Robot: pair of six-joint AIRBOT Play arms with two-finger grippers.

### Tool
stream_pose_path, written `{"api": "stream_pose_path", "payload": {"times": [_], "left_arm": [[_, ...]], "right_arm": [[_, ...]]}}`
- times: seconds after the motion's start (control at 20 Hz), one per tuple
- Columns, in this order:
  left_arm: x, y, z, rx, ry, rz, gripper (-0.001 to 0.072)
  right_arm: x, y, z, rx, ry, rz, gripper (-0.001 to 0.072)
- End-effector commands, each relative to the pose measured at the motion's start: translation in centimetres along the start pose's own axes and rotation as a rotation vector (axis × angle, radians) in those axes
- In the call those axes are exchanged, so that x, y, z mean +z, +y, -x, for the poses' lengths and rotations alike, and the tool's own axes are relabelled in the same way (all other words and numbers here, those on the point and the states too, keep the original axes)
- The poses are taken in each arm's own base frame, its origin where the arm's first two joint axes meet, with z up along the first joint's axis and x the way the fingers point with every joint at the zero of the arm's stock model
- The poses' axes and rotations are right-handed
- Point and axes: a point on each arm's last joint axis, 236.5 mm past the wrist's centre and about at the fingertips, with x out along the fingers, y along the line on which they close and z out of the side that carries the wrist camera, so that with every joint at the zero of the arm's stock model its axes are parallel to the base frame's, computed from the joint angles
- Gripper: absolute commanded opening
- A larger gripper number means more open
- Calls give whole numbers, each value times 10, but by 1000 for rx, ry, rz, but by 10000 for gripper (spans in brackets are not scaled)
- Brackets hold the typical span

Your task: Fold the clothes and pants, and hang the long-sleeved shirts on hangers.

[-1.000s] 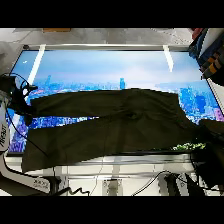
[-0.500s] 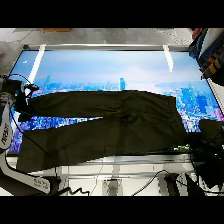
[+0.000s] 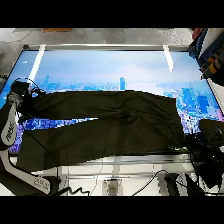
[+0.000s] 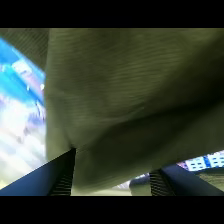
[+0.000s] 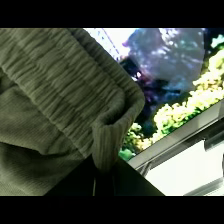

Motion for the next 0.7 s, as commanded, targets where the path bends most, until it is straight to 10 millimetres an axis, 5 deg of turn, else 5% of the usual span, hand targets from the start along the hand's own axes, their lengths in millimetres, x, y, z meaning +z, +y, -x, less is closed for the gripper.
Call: {"api": "stream_pose_path", "payload": {"times": [0.0,0.25,0.35,0.65], "left_arm": [[-17,7,9,43,59,171,480],[-57,10,39,38,126,276,476],[-75,20,60,44,96,337,355],[-108,39,121,-231,-310,706,347]], "right_arm": [[5,-1,0,-2,-23,-4,34],[9,3,0,12,-38,-18,34],[12,2,0,8,-51,-17,34],[19,4,1,19,-81,-29,34]]}}
